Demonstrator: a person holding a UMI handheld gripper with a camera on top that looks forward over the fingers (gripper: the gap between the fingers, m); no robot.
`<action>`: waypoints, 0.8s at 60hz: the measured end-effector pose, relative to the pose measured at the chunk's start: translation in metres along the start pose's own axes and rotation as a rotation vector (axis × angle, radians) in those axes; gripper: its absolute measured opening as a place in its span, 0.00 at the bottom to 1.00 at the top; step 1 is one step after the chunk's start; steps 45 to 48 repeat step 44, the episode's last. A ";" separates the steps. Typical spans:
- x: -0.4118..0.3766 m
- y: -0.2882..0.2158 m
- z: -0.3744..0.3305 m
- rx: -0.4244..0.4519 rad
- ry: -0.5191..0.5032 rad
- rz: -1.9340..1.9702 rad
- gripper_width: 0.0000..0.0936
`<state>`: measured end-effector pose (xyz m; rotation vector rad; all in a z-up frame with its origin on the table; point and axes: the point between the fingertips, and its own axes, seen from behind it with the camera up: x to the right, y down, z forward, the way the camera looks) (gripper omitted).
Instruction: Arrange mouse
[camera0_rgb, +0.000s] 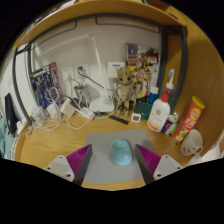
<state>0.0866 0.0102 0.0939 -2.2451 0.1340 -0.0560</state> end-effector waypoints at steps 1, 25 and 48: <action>-0.003 -0.004 -0.008 0.004 0.002 -0.002 0.92; -0.122 -0.049 -0.163 0.167 -0.045 -0.052 0.93; -0.179 -0.024 -0.205 0.168 -0.079 -0.082 0.92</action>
